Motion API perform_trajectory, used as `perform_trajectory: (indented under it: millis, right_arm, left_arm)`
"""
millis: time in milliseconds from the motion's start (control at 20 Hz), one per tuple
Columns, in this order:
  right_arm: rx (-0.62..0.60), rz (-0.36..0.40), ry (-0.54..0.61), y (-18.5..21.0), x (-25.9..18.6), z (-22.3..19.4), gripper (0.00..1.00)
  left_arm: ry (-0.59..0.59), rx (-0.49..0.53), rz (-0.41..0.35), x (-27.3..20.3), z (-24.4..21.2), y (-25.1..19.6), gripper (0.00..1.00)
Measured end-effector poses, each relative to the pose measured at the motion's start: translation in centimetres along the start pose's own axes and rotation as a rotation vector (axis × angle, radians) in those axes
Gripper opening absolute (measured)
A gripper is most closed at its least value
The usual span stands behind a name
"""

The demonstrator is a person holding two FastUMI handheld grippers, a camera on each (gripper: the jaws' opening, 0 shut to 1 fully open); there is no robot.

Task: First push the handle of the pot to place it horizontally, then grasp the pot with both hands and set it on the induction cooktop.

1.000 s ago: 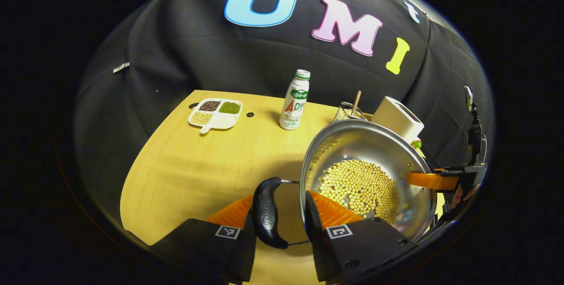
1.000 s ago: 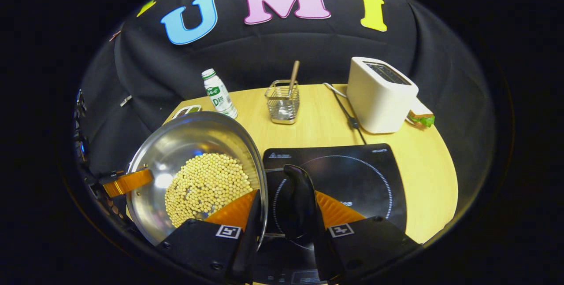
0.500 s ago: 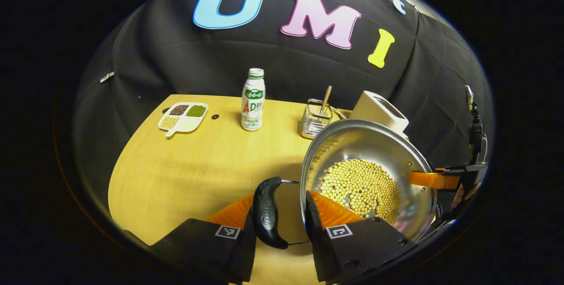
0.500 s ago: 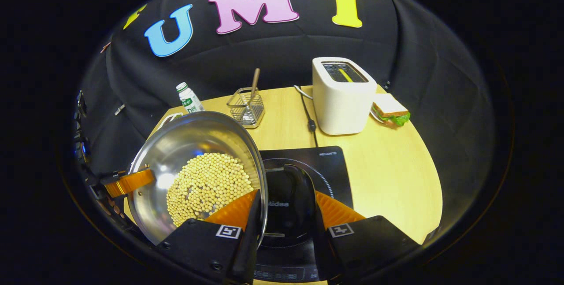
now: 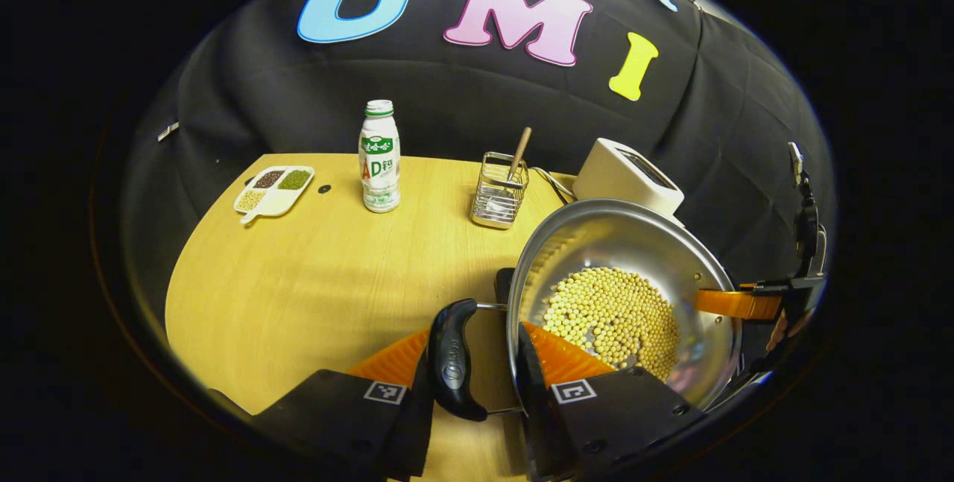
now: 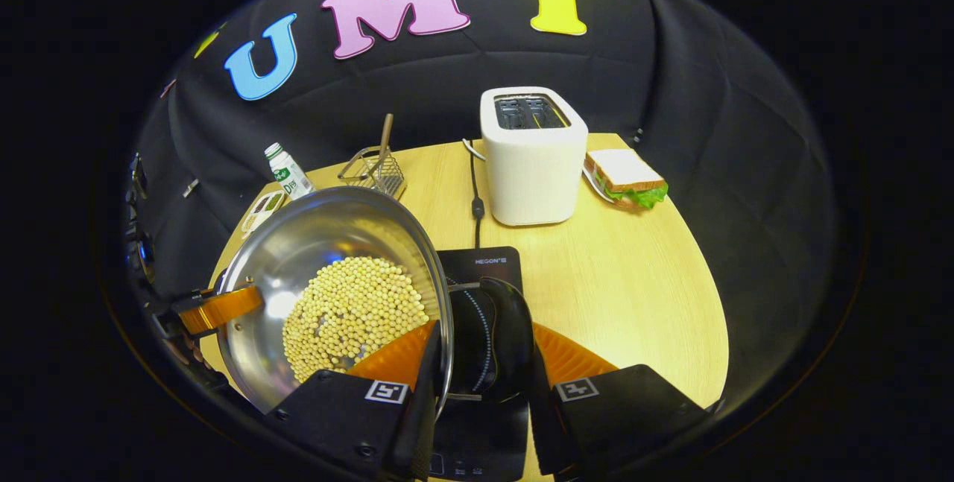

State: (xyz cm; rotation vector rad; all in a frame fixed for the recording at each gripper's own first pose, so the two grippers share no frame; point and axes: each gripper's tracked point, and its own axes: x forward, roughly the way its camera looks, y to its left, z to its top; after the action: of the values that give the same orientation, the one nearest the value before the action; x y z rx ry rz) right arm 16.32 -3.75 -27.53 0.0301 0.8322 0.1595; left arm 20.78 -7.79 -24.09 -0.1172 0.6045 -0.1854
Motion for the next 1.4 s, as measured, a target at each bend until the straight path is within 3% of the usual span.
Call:
perform_trajectory:
  millis: [300,350,450,800,900,1400]
  right_arm:
    - [0.013,-0.003,0.028,-1.9,0.8,-1.0,0.6]
    - [0.016,-0.004,0.03,-2.0,1.1,-1.1,0.53]
    - [0.01,-0.005,0.043,-2.3,1.5,-1.5,0.57]
    - [0.04,0.02,0.038,-2.8,2.1,-2.3,0.53]
    - [0.041,0.032,0.034,-2.7,2.3,-2.3,0.58]
    - [0.066,0.072,0.042,-2.6,2.1,-2.4,0.61]
  left_arm:
    - [0.014,0.023,0.004,1.4,-1.0,-1.3,0.56]
    - [0.014,0.024,0.005,1.6,-1.1,-1.3,0.56]
    - [0.023,0.023,0.009,2.1,-1.6,-1.4,0.56]
    - [0.029,-0.006,0.014,2.8,-2.5,-1.6,0.57]
    - [0.041,-0.011,0.018,2.9,-2.7,-1.6,0.57]
    - [0.107,-0.031,0.051,3.1,-3.1,-1.5,0.6]
